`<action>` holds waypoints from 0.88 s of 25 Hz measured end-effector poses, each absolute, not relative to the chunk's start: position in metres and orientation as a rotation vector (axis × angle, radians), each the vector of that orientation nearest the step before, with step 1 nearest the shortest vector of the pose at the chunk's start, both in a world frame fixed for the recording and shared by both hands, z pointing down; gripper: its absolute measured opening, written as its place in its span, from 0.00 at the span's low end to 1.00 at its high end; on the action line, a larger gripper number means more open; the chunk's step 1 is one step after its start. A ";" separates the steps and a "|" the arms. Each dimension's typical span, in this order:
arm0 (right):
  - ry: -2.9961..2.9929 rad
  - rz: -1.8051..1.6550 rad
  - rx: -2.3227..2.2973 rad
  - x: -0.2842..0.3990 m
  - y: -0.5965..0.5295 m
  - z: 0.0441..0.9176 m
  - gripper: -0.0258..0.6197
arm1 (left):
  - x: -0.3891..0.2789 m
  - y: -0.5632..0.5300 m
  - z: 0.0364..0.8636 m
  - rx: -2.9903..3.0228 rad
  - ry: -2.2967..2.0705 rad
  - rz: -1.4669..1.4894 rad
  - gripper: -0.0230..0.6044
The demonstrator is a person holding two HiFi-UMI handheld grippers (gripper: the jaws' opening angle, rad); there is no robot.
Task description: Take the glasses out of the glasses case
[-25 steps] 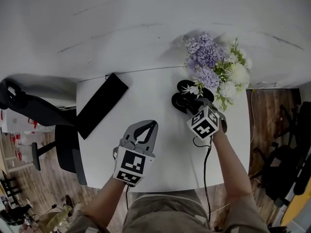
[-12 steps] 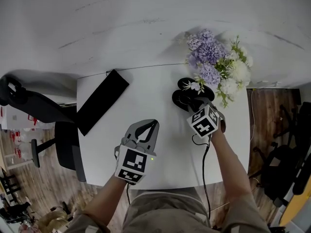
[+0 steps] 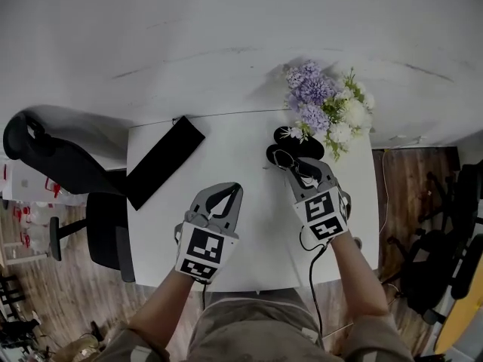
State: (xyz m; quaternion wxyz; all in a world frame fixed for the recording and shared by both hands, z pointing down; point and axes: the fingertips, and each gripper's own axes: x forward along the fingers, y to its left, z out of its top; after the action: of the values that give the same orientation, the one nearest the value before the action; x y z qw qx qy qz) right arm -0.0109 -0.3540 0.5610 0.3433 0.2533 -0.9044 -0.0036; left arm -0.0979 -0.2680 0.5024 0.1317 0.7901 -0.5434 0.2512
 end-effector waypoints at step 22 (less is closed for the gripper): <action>-2.918 -0.143 0.865 0.029 -0.242 0.260 0.21 | -0.113 -0.219 0.288 2.532 -1.964 0.502 0.06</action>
State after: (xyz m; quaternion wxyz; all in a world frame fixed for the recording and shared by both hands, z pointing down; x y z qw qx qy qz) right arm 0.0288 -0.2425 0.2597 0.0473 0.2835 -0.9566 -0.0469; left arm -0.1133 -0.2186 0.2881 -0.0510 0.7797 -0.6046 0.1547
